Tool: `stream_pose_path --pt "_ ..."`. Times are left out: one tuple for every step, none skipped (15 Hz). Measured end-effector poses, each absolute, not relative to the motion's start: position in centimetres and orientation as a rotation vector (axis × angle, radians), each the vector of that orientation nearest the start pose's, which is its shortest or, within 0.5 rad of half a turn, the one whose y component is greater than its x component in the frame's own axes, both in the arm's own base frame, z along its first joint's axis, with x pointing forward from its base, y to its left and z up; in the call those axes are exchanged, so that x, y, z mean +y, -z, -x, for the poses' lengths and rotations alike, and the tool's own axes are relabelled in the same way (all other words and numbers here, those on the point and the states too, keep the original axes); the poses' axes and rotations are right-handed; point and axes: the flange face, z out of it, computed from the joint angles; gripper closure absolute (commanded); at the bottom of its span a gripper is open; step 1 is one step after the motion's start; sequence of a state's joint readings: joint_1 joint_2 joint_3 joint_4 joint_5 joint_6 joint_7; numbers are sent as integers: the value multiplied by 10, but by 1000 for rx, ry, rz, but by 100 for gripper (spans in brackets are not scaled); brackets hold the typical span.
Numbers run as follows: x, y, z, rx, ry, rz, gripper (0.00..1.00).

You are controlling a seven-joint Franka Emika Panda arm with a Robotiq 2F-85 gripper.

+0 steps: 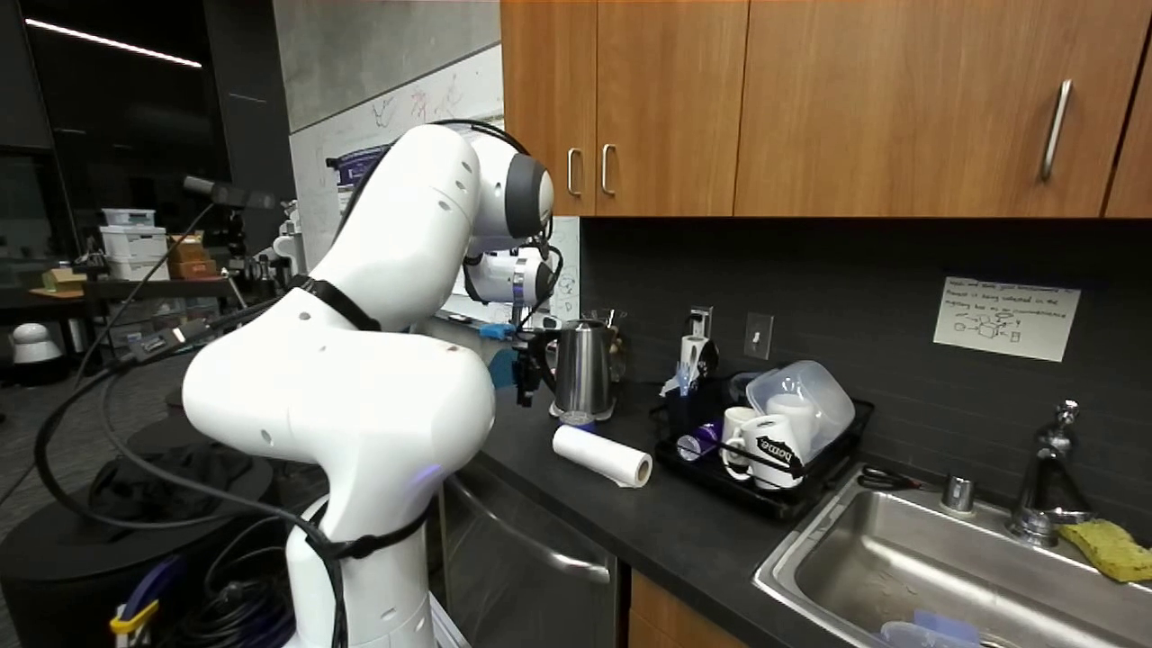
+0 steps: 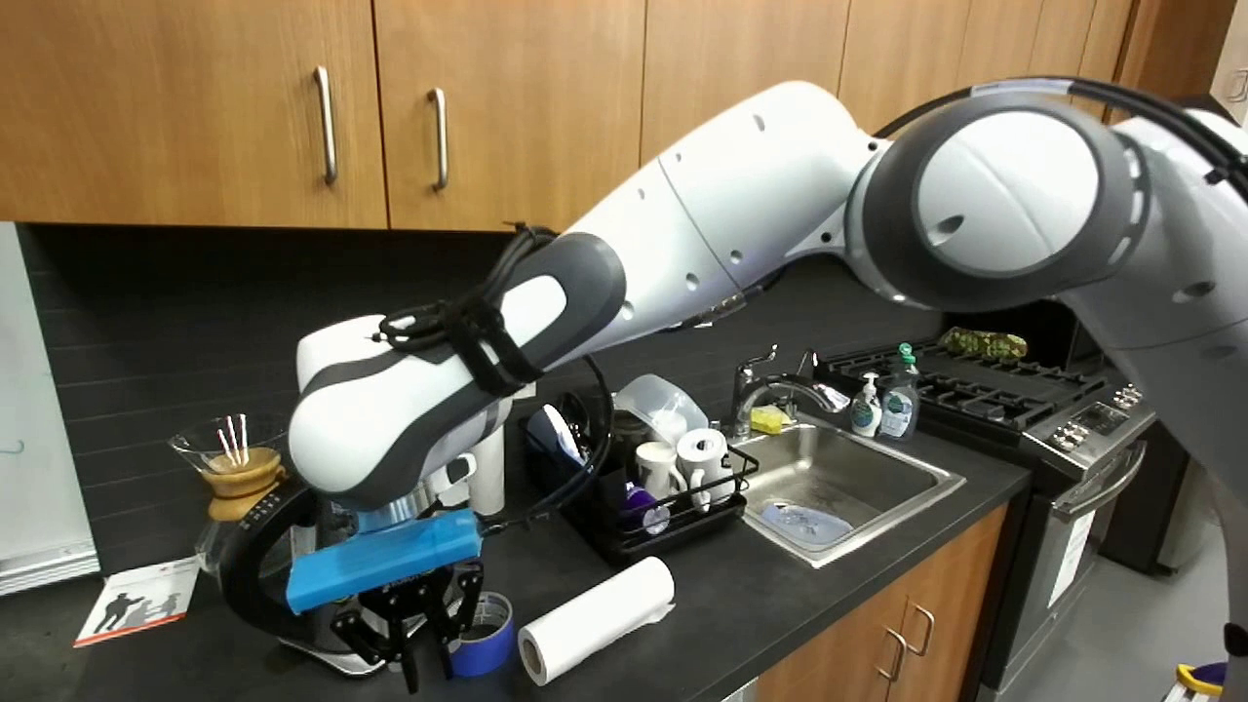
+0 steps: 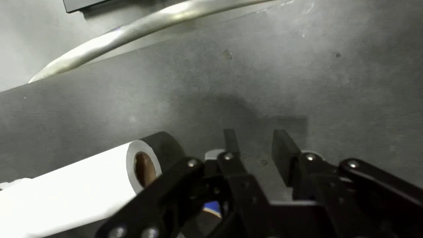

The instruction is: Move the blue tape to the right

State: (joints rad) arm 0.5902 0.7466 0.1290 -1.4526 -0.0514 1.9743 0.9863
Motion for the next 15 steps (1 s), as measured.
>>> stream_pose_path --pt "439 -220 -544 448 -297 3237 100" --pt "434 -213 -551 459 -302 3237 100" --pt "429 -207 -557 470 -306 3237 100" --pt "426 -202 -562 481 -308 3235 100" --pt "424 -198 -567 490 -309 3231 100" --pt "422 -195 -571 497 -309 3228 100" --pt "422 -193 -574 503 -307 3224 100" --pt "422 -191 -577 507 -306 3221 100" --pt "423 -189 -579 509 -305 3218 100" --pt "424 -187 -581 511 -303 3215 100" --pt "425 -182 -582 512 -302 3211 100" --pt "427 -176 -584 514 -303 3207 100" --pt "428 -167 -586 517 -305 3204 100" --pt "428 -157 -587 523 -308 3201 100" --pt "428 -152 -590 532 -313 3198 100"
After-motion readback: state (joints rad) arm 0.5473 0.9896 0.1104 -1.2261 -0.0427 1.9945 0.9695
